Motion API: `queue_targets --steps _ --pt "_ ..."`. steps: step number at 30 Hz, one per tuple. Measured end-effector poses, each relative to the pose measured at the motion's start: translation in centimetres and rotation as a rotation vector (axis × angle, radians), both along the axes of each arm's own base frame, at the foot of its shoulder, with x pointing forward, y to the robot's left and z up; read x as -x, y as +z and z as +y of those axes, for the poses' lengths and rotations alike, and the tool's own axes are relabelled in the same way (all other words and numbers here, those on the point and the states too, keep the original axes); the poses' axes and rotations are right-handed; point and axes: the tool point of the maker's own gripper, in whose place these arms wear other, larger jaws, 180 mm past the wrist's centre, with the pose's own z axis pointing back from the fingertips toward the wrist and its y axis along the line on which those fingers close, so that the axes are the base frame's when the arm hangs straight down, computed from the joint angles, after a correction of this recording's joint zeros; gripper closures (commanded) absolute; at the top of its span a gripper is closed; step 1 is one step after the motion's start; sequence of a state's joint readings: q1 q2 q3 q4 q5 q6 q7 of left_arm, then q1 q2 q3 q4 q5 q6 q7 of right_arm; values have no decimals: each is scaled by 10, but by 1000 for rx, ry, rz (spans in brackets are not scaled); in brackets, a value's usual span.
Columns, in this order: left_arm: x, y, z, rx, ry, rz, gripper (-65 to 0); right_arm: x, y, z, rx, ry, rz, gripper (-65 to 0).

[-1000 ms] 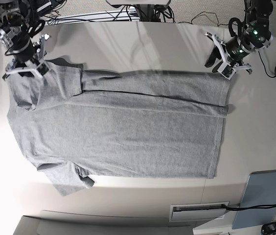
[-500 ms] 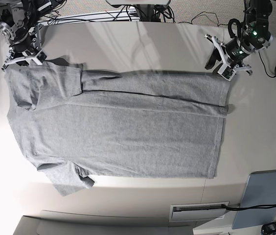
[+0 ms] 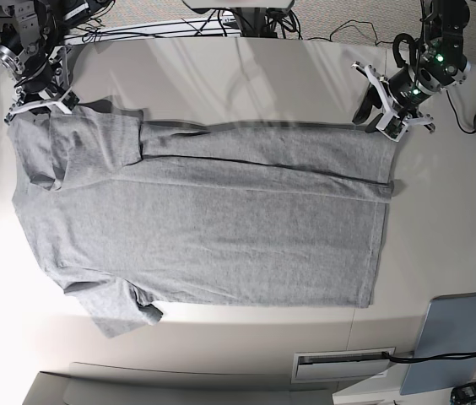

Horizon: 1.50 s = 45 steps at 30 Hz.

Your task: Fold the T-shirt properly

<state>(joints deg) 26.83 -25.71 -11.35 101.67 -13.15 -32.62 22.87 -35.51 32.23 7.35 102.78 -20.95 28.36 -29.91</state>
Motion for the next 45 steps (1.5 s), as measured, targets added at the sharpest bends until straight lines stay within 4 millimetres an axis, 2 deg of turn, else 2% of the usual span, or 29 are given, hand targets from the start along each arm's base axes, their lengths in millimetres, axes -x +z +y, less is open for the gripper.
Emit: queue_targets --steps 6,12,18,24,27,32,36,39,45 --pt "0 0 0 0 0 0 -153 -6 -5 -7 -8 -9 -5 -187" --pt "0 0 0 0 0 0 -153 -13 -10 7 -9 32 -1 -187" --pt "0 0 0 0 0 0 -153 -14 -15 18 110 130 -6 -179" --pt "0 0 0 0 0 0 -153 -14 -16 19 135 132 -17 -83" --pt "0 0 0 0 0 0 -153 -12 -17 18 141 124 -10 0" --pt "0 0 0 0 0 0 -153 -15 -13 16 168 123 -36 0" --pt "0 0 0 0 0 0 -153 -18 -2 21 186 118 -51 0" --pt "0 0 0 -1 0 0 -153 -31 15 32 165 140 -107 0" --pt "0 0 0 0 0 0 -153 -45 38 29 205 151 -174 0"
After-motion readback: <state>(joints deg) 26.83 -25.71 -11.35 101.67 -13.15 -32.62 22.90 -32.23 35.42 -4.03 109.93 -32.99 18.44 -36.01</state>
